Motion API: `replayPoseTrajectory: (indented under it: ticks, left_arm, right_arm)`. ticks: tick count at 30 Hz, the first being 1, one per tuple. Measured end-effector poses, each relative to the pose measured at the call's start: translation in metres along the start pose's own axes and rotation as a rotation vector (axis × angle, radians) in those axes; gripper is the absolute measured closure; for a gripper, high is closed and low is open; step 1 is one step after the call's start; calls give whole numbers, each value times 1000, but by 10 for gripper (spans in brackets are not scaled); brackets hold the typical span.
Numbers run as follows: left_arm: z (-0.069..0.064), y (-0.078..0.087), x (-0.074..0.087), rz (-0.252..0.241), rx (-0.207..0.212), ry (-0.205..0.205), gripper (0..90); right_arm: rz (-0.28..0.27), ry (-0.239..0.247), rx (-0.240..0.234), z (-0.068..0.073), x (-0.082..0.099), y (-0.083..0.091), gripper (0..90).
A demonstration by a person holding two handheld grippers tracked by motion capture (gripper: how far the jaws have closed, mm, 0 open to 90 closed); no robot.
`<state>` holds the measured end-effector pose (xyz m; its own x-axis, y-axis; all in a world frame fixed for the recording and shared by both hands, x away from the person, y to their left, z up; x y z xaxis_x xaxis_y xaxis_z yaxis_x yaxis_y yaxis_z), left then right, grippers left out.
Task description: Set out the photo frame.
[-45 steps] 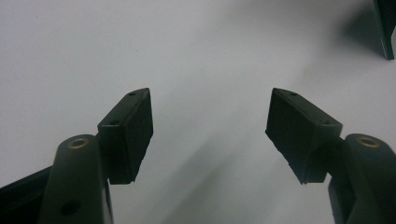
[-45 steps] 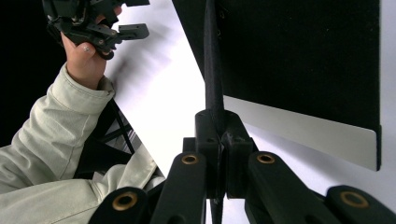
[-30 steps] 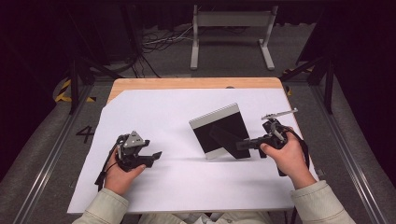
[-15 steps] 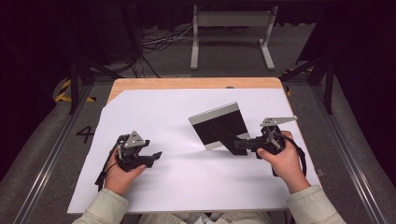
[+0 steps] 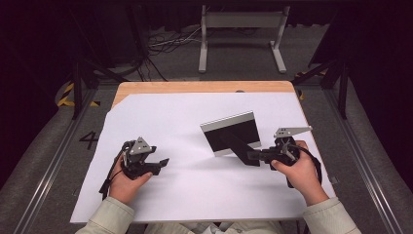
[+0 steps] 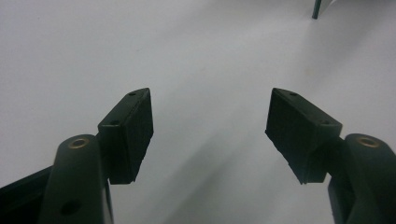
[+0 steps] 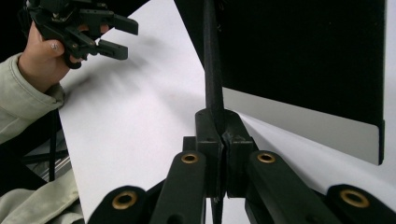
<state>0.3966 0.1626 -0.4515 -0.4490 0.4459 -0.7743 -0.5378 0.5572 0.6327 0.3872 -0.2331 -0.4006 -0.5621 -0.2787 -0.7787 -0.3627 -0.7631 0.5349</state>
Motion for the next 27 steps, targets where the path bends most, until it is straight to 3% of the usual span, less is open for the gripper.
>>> replayPoseTrajectory:
  ticks: [12, 19, 27]
  left_arm:
    - [-1, 0, 0, 4, 8, 2, 324]
    - [-1, 0, 0, 3, 8, 4, 324]
    - [-1, 0, 0, 3, 9, 4, 323]
  right_arm:
    - [86, 7, 12, -2, 21, 2, 868]
    - [140, 31, 24, -2, 31, 1, 862]
    - [234, 83, 68, -5, 40, -2, 842]
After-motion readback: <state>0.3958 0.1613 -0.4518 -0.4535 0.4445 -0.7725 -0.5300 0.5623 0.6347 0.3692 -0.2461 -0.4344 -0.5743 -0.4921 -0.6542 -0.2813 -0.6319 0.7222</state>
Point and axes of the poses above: each handheld gripper's, and its own axes: y roughly backward along the jaws, x roughly out of its underside, z roughly to its left, the point moved 4 cm from there along -y, roughly forward along the jaws, and after that the axes turned 1 degree about -z, right-handed, at the moved point
